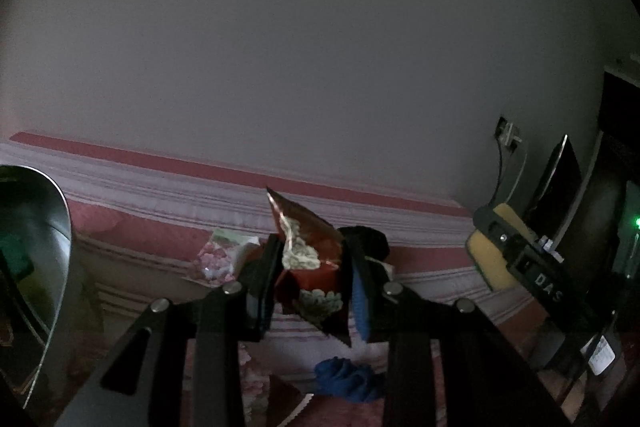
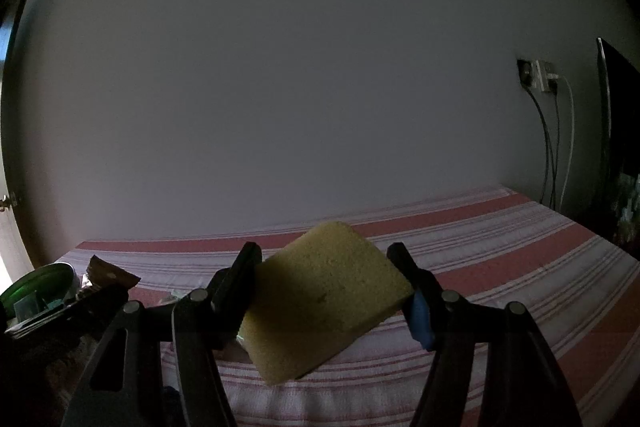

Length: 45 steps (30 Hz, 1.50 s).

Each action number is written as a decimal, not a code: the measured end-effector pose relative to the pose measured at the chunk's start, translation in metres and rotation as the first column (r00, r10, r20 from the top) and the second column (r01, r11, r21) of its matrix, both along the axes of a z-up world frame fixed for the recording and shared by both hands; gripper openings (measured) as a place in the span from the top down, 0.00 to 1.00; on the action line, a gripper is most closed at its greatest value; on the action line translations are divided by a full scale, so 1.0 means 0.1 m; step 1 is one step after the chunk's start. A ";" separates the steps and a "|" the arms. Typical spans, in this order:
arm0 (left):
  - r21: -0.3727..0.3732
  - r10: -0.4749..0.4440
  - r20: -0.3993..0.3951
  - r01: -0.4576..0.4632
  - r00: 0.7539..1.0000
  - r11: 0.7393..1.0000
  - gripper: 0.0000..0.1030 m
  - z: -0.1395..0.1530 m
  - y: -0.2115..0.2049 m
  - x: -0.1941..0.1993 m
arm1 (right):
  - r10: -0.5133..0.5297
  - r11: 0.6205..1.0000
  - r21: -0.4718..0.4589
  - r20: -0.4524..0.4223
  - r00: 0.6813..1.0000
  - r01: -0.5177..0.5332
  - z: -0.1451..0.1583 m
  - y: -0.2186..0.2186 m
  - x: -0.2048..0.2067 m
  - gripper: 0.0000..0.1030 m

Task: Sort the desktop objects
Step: 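Close the left tool on the red-gold chip packet, then carry the yellow sponge and the chip packet over the steel pan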

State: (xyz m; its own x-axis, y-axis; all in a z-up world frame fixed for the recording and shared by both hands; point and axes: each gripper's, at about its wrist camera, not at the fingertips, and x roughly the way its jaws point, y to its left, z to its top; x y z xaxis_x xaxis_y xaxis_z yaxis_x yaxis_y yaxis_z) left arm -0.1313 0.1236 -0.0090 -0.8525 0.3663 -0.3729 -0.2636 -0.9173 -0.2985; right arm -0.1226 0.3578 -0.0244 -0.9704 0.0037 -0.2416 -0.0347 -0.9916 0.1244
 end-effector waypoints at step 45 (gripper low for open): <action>-0.049 0.094 -0.084 -0.098 0.992 0.994 0.71 0.27 -0.49 0.74 | 0.153 0.988 -0.021 -0.003 0.988 -0.153 0.04 -0.98 0.55 0.35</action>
State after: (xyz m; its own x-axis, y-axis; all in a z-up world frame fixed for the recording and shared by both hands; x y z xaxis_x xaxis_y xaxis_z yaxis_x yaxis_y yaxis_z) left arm -0.0573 0.0742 0.0177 -0.9112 0.2628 -0.3172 -0.1948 -0.9534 -0.2304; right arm -0.0679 0.2598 -0.0206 -0.9594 -0.1502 -0.2386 0.1177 -0.9823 0.1454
